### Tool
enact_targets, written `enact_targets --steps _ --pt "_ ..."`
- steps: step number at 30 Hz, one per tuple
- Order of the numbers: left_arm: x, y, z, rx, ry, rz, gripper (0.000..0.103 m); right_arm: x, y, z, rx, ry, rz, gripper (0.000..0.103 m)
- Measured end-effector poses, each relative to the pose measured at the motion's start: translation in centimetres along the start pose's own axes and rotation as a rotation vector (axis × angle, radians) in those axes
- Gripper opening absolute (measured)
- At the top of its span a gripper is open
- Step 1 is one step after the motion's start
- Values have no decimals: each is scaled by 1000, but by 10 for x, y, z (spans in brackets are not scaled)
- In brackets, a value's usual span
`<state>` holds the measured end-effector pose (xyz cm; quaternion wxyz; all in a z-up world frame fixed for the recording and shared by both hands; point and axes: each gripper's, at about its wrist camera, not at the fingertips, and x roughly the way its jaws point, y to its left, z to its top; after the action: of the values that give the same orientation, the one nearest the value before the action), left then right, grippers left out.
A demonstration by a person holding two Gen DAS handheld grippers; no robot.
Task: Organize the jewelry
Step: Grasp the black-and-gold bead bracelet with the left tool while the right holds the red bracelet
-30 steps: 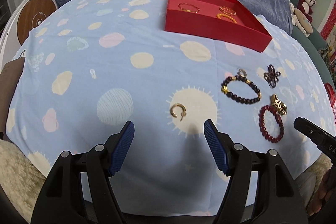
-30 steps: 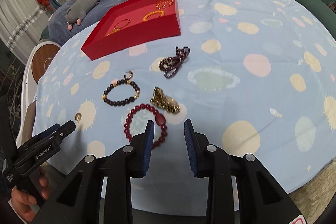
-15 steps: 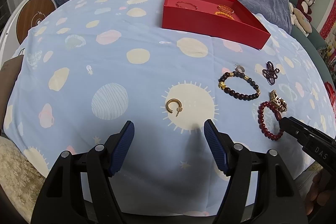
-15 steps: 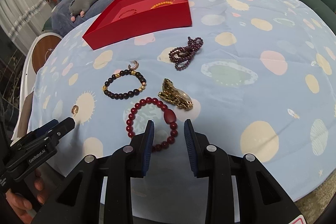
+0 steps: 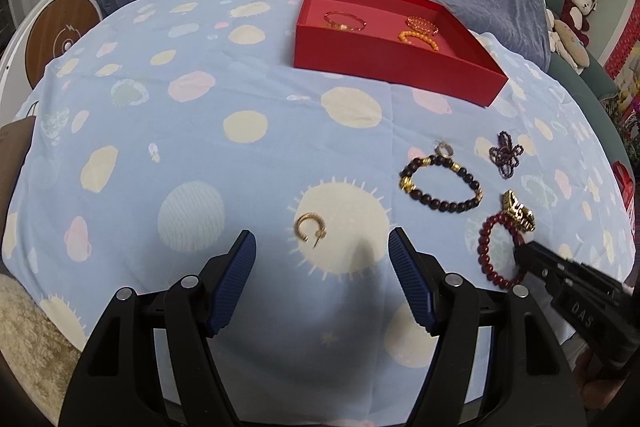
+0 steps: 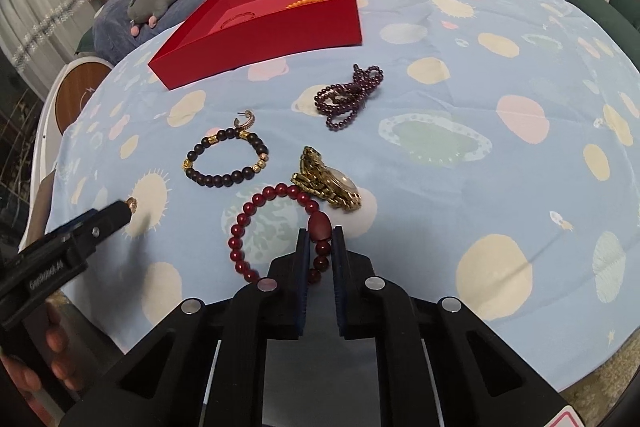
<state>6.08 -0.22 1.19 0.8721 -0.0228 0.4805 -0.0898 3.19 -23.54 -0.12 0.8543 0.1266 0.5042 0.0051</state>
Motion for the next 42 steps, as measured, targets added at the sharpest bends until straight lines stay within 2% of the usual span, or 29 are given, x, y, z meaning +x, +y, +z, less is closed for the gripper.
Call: enact_targets --steps 12,15,17,23,28,31,34,35,42 --pt "31 -40 36 57 -1 -23 65 -6 -11 -9 66 20 29 8" --pt "43 -45 36 73 19 -9 58 -7 -13 -10 73 19 38 8" --pt "50 -47 35 76 38 -6 57 -6 -14 -10 78 18 45 8" --pt "53 -54 33 109 12 36 54 -6 -12 -10 65 7 37 9" --pt "52 -60 30 133 0 26 50 -6 -9 -11 47 -2 24 9" --pt "51 -62 28 146 -4 21 41 -6 -8 -11 46 -4 21 9" --pt "49 -60 29 144 0 4 21 -6 -8 -11 47 -2 21 8" --pt "49 -59 29 139 7 -8 11 -7 -8 -12 46 -2 20 8" --pt "38 -54 20 115 19 -32 8 -10 -9 -14 49 6 21 8"
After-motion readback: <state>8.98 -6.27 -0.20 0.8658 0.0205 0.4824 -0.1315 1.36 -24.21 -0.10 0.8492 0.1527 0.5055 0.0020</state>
